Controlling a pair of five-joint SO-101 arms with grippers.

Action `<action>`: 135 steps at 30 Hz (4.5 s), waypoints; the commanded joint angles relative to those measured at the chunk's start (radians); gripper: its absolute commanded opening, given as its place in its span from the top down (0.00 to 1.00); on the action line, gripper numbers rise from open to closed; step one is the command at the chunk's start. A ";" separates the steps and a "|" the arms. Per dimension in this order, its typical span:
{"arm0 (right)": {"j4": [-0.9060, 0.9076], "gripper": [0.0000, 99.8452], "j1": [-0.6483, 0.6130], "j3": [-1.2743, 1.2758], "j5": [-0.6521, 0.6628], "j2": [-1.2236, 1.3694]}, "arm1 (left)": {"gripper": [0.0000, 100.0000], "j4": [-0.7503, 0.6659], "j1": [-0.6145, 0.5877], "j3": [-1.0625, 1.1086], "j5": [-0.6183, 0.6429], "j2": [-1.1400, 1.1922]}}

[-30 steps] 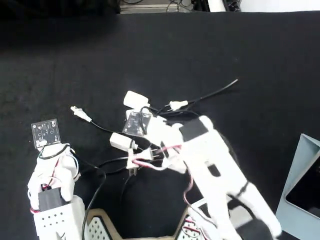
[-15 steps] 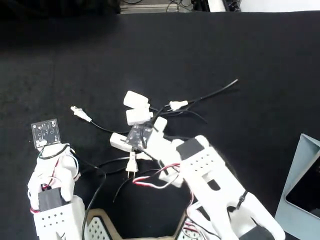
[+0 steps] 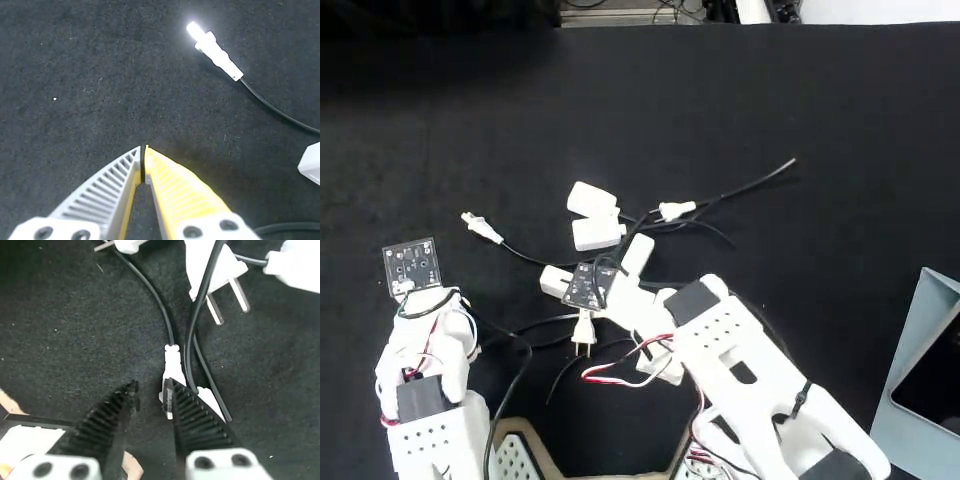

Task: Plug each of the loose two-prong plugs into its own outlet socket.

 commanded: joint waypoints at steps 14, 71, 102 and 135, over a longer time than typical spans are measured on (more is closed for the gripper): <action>0.005 0.86 0.127 -0.012 0.078 -0.012 | 0.97 0.014 -0.008 0.021 -0.006 -0.003; 0.048 0.91 0.057 -0.116 0.037 0.291 | 0.97 0.014 -0.010 0.021 -0.008 -0.003; 0.018 0.95 0.060 -0.156 0.052 0.433 | 0.97 0.015 -0.058 0.021 -0.008 -0.003; 0.101 0.91 0.061 -0.214 0.008 0.443 | 0.97 0.015 -0.056 0.021 -0.008 -0.003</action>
